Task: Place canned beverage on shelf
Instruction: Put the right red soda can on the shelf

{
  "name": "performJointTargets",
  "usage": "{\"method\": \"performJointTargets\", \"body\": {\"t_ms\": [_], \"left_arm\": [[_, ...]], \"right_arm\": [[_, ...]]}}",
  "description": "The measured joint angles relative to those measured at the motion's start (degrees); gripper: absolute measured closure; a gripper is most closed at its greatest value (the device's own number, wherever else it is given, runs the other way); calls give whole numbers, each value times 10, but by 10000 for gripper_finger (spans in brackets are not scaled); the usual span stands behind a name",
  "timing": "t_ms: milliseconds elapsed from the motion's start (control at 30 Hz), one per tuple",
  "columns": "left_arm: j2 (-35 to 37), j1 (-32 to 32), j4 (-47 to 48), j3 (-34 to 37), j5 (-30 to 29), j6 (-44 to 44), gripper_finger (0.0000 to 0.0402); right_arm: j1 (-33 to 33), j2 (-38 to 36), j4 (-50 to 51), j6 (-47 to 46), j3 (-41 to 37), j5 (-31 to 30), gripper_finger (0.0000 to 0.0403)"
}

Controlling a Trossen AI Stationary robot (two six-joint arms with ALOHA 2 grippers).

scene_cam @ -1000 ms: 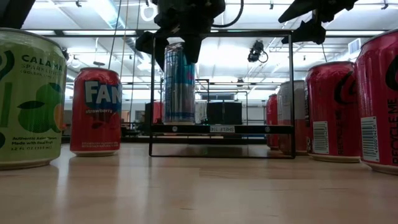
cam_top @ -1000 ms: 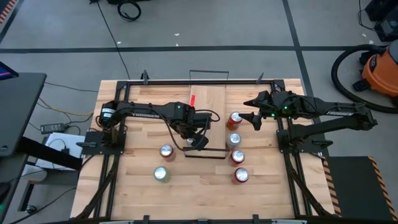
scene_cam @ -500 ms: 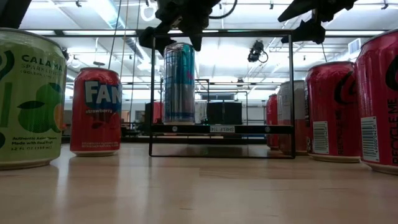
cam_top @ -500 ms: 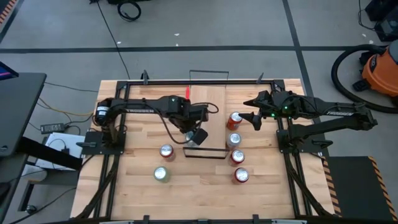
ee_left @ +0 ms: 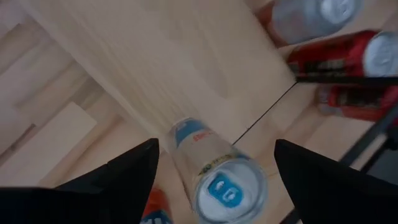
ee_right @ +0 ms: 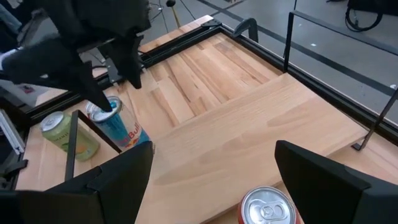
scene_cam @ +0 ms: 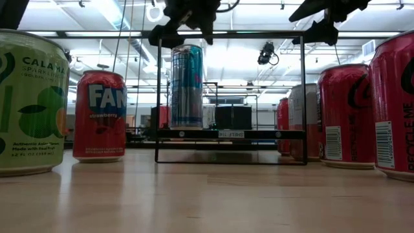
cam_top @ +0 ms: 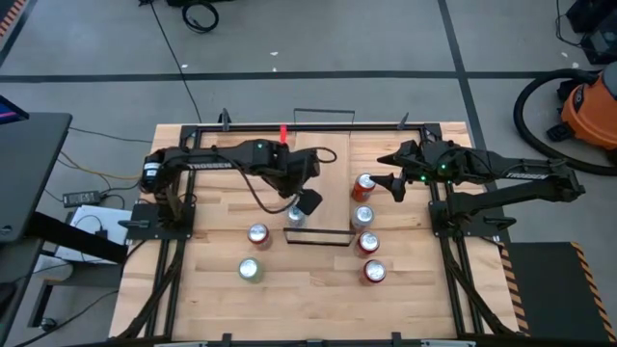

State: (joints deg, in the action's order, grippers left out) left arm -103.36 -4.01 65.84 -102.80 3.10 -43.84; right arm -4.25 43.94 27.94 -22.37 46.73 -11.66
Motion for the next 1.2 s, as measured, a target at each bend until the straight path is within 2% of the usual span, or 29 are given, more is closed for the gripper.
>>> {"method": "performJointTargets", "body": {"t_ms": [267,467,700,967,1200], "left_arm": [[19,-6,-74,0,11,47,72],[20,-6,-143,0,13,76,72],[33,-10,-146,0,13,94,72],[65,-10,-142,0,13,145,72],[81,-16,-141,0,13,171,72]], "right_arm": [[1,0,53,37,0,63,54],[11,9,95,82,0,68,54],[23,71,94,95,0,98,41],[36,122,75,91,0,98,7],[49,153,65,93,0,98,3]]}}
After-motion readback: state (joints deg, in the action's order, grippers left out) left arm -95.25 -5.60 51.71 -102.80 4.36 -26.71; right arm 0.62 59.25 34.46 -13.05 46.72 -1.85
